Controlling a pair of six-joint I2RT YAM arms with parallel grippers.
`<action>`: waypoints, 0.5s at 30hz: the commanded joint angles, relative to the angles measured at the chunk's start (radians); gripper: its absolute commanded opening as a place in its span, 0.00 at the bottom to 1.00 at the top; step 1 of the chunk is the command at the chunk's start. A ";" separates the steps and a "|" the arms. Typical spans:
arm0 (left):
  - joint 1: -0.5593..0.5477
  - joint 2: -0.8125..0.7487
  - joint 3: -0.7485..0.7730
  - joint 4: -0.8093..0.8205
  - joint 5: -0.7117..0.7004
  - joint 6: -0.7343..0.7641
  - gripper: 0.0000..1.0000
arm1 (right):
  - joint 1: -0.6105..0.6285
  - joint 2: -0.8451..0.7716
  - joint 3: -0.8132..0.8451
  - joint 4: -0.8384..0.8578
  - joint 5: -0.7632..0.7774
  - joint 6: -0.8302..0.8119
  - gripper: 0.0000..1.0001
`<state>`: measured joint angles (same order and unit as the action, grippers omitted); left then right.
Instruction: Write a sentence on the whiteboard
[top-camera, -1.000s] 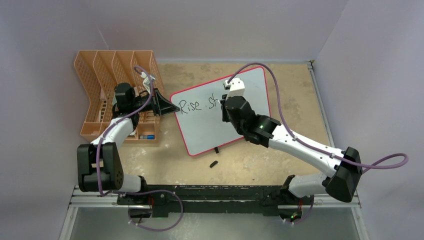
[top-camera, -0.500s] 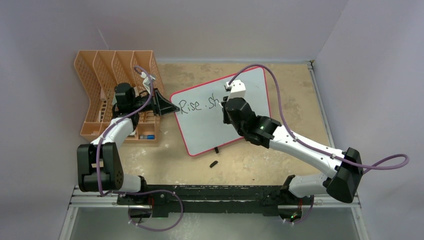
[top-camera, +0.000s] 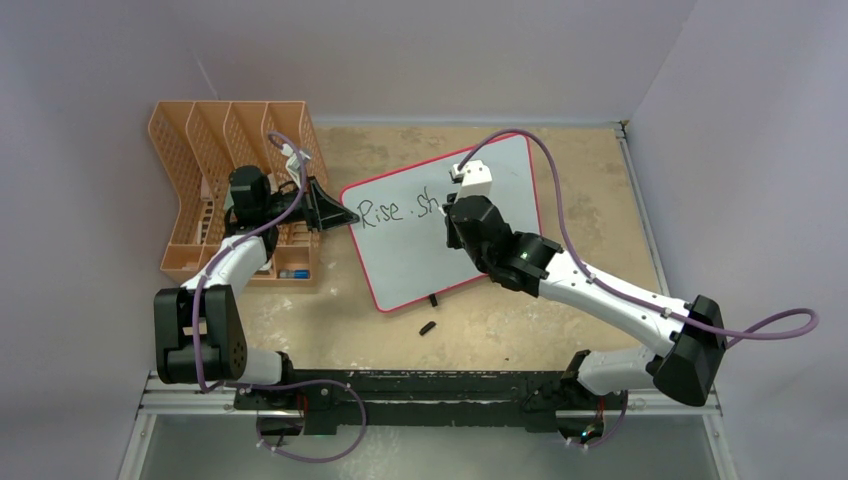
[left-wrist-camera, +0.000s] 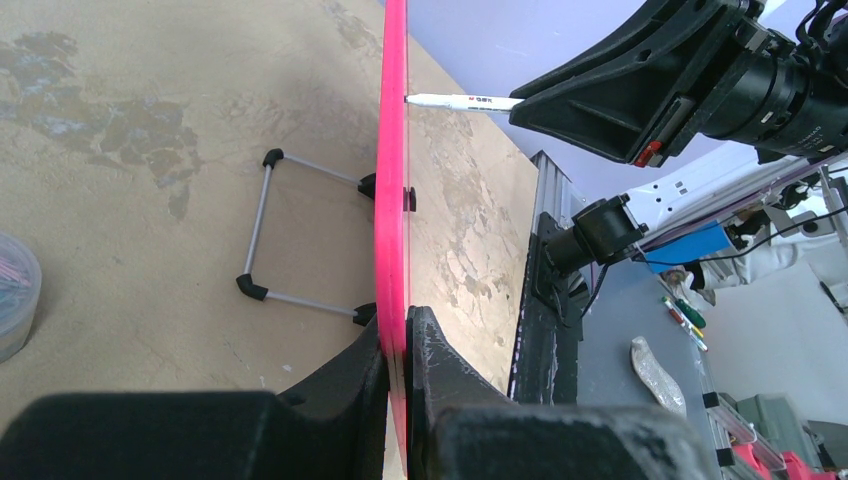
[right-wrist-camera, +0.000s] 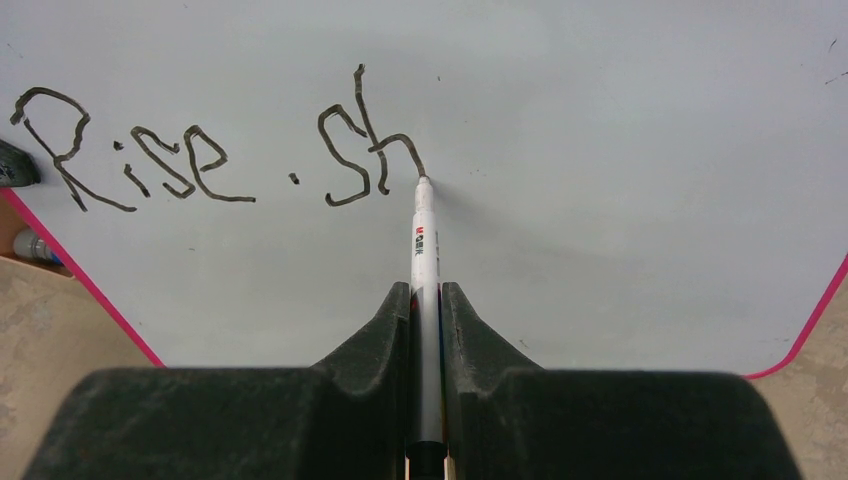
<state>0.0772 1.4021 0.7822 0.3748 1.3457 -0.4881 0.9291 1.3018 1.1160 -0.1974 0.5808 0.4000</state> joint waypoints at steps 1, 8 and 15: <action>-0.016 -0.014 0.024 -0.002 -0.004 0.026 0.00 | -0.001 -0.029 0.004 -0.006 0.010 0.002 0.00; -0.014 -0.014 0.025 -0.004 -0.008 0.028 0.00 | -0.001 -0.088 0.005 0.027 0.001 -0.011 0.00; -0.014 -0.015 0.026 -0.010 -0.011 0.031 0.00 | -0.001 -0.073 -0.001 0.054 0.025 -0.030 0.00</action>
<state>0.0772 1.4017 0.7822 0.3744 1.3464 -0.4873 0.9291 1.2331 1.1152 -0.1909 0.5842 0.3866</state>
